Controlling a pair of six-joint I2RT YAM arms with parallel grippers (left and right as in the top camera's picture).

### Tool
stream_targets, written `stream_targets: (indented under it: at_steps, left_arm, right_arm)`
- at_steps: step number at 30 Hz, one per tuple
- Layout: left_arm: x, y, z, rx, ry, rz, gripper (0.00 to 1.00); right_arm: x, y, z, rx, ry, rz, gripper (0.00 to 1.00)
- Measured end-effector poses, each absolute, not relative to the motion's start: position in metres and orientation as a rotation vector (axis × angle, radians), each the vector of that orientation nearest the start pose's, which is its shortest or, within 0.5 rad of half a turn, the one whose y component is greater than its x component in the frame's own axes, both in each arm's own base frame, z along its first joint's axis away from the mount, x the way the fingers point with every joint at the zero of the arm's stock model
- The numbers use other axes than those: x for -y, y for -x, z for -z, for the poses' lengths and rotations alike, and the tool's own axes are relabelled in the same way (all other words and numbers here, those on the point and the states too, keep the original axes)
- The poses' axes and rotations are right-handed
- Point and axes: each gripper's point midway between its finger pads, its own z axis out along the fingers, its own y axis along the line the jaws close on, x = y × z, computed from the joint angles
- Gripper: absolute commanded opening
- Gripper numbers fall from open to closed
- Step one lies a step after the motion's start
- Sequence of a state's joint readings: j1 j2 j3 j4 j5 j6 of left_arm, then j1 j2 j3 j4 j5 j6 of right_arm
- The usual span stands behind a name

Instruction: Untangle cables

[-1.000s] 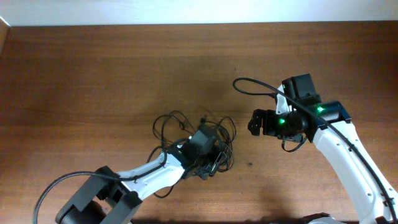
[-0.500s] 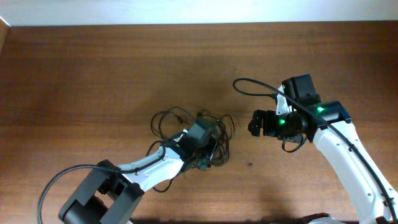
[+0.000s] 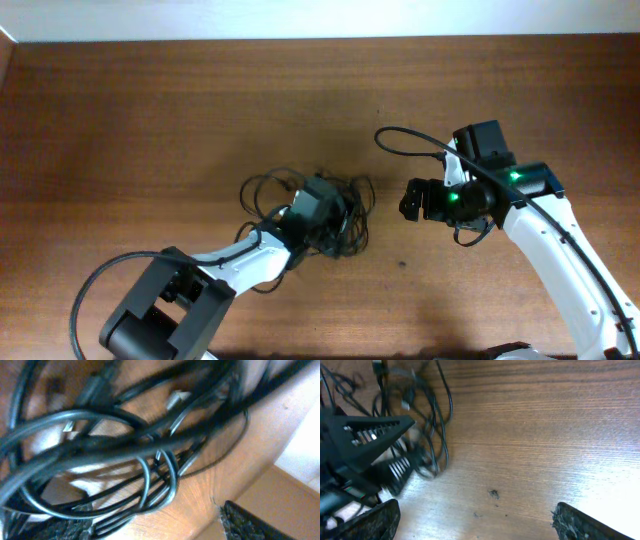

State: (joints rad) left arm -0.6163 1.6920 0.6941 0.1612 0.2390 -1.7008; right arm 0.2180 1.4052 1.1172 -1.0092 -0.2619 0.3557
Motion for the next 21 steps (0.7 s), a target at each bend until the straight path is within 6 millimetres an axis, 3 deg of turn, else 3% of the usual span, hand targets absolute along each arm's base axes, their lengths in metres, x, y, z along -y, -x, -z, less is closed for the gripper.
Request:
stream_targets:
  at_steps: [2, 3, 5, 6, 7, 8, 9, 11, 12, 14, 15, 17, 19, 21]
  left_arm:
    - [0.226, -0.321, -0.024, -2.445, 1.285, 1.091, 0.41]
    - [0.209, -0.336, -0.037, -2.381, 1.259, 1.098, 0.43]
    - [0.179, -0.366, -0.093, -2.2, 1.114, 1.157, 0.46]
    - [0.167, -0.373, -0.112, -2.142, 1.068, 1.16, 0.47]
    - [0.154, -0.377, -0.135, -2.083, 1.008, 1.163, 0.53]
    - [0.147, -0.378, -0.156, -2.042, 0.93, 1.172, 0.53]
    - [0.146, -0.374, -0.16, -2.053, 0.9, 1.162, 0.52]
    - [0.142, -0.352, -0.154, -2.154, 0.87, 1.091, 0.53]
    - [0.136, -0.338, -0.136, -2.238, 0.915, 1.018, 0.54]
    - [0.129, -0.324, -0.116, -2.321, 0.966, 0.935, 0.55]
    - [0.126, -0.321, -0.112, -2.334, 0.971, 0.91, 0.59]
    - [0.118, -0.323, -0.113, -2.321, 0.973, 0.891, 0.65]
    - [0.108, -0.321, -0.116, -2.317, 0.961, 0.864, 0.71]
    - [0.098, -0.315, -0.114, -2.333, 0.978, 0.825, 0.74]
  right_arm:
    - [-0.107, -0.273, -0.13, -2.926, -0.149, -0.49, 0.99]
    - [-0.107, -0.271, -0.13, -2.935, -0.151, -0.491, 0.99]
    - [-0.108, -0.268, -0.129, -2.949, -0.153, -0.502, 0.98]
    - [-0.111, -0.267, -0.13, -2.949, -0.15, -0.524, 0.98]
    - [-0.118, -0.266, -0.132, -2.947, -0.141, -0.589, 0.99]
    - [-0.122, -0.267, -0.134, -2.938, -0.134, -0.629, 0.99]
    - [-0.133, -0.269, -0.139, -2.911, -0.109, -0.711, 0.99]
    - [-0.154, -0.269, -0.142, -2.883, -0.048, -0.811, 0.98]
    - [-0.166, -0.269, -0.14, -2.873, -0.002, -0.823, 0.99]
    - [-0.186, -0.273, -0.126, -2.861, 0.088, -0.717, 0.99]
    - [-0.202, -0.28, -0.106, -2.857, 0.138, -0.582, 0.96]
    - [-0.208, -0.29, -0.072, -2.874, 0.122, -0.406, 0.85]
    - [-0.209, -0.31, -0.033, -2.881, 0.045, -0.319, 0.85]
    - [-0.211, -0.32, -0.009, -2.873, 0.046, -0.29, 0.85]
